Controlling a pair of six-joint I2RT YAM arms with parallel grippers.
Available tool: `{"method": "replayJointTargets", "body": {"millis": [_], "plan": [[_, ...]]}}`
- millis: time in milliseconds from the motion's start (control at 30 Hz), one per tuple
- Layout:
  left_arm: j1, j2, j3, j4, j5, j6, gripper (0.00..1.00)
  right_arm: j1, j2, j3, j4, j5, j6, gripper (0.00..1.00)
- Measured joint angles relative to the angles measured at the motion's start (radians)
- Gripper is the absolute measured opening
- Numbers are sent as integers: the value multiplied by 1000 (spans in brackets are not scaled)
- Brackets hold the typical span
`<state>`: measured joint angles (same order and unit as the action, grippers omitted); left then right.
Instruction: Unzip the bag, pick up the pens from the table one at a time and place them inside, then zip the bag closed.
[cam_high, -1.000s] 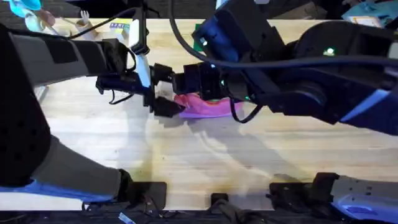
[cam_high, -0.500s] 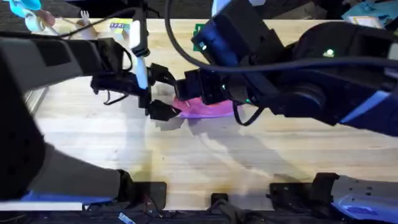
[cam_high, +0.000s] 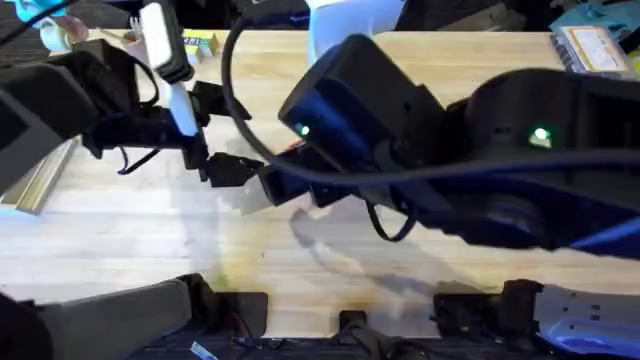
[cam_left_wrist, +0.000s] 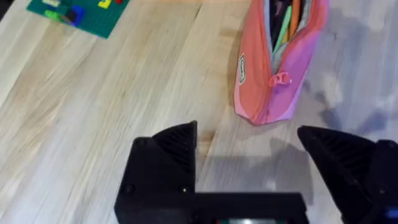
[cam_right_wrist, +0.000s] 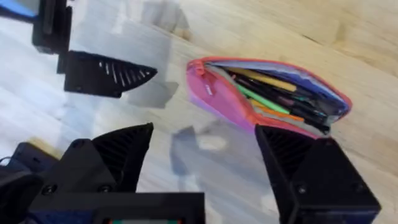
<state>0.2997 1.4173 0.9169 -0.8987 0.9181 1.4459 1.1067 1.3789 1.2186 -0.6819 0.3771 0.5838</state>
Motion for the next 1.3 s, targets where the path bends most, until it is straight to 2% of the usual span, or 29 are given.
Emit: {"method": "replayJointTargets", "body": {"millis": [267, 667, 1000, 1300], "plan": [[60, -19, 0, -46, -3, 17, 994, 44, -7, 0, -3, -11, 61, 997], [61, -19, 0, -45, -3, 21, 993, 45, -1, 0, -3, -6, 153, 998], [61, -19, 0, -45, -3, 21, 993, 52, 74, 0, 1, 57, 206, 998], [61, -19, 0, -45, -3, 21, 993, 52, 83, 0, 36, 18, 217, 997]]}}
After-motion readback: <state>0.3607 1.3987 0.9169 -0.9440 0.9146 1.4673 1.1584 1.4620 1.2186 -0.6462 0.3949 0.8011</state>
